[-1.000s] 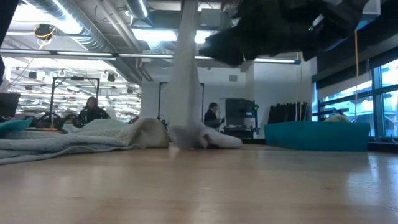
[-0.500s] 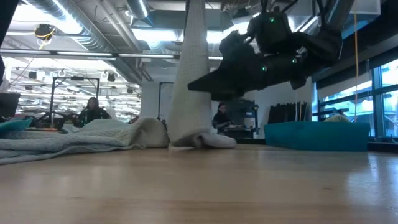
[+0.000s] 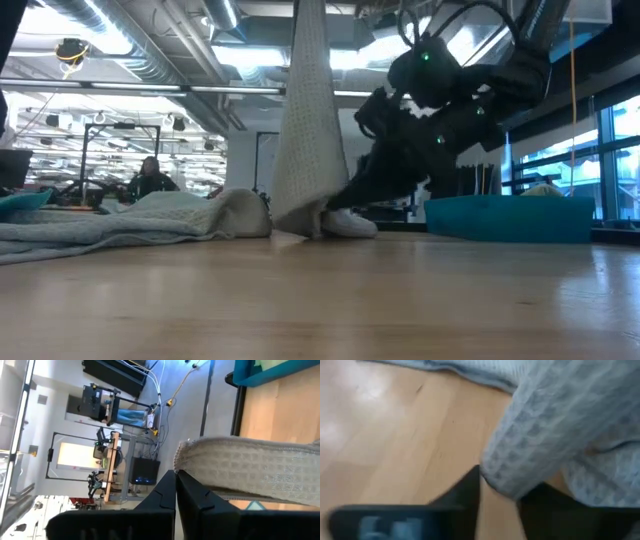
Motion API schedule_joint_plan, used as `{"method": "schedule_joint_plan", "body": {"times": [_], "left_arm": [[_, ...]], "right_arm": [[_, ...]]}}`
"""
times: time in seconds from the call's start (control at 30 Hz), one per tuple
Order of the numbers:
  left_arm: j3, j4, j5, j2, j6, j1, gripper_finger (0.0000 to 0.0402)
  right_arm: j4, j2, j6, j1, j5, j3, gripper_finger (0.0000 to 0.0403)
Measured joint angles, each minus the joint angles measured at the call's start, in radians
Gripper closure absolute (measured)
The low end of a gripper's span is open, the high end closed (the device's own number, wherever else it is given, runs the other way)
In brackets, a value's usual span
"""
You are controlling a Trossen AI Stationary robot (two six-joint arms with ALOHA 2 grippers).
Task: Fold microfiber towels
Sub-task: Fold the top grey microfiber cloth
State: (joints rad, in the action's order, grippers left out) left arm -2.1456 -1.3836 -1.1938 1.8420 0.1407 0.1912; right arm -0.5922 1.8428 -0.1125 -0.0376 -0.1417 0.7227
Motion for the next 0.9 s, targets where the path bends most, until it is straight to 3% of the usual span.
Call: {"method": "schedule_joint_plan", "body": {"times": [0.03, 0.1, 0.43, 0.57, 0.73, 0.9], "left_arm": [[0.000, -0.008, 0.002, 0.000, -0.010, 0.001, 0.0401], [0.000, -0.037, 0.005, 0.001, -0.038, 0.005, 0.0401], [0.000, -0.092, 0.008, 0.001, -0.096, 0.008, 0.0401], [0.000, -0.094, 0.008, 0.000, -0.102, 0.008, 0.0401], [0.000, -0.094, 0.007, 0.000, -0.105, 0.008, 0.0401], [0.000, -0.094, 0.007, 0.000, -0.105, 0.008, 0.0401]], "right_arm": [[0.002, -0.015, -0.007, 0.000, 0.000, 0.000, 0.0365], [0.001, -0.045, -0.025, 0.000, 0.000, -0.001, 0.0388], [0.125, -0.163, -0.027, -0.008, -0.024, -0.002, 0.0395], [0.156, -0.165, 0.014, -0.008, -0.102, -0.002, 0.0375], [0.192, -0.165, 0.025, -0.008, -0.116, -0.002, 0.0357], [0.198, -0.165, 0.029, -0.008, -0.115, -0.002, 0.0379]]}}
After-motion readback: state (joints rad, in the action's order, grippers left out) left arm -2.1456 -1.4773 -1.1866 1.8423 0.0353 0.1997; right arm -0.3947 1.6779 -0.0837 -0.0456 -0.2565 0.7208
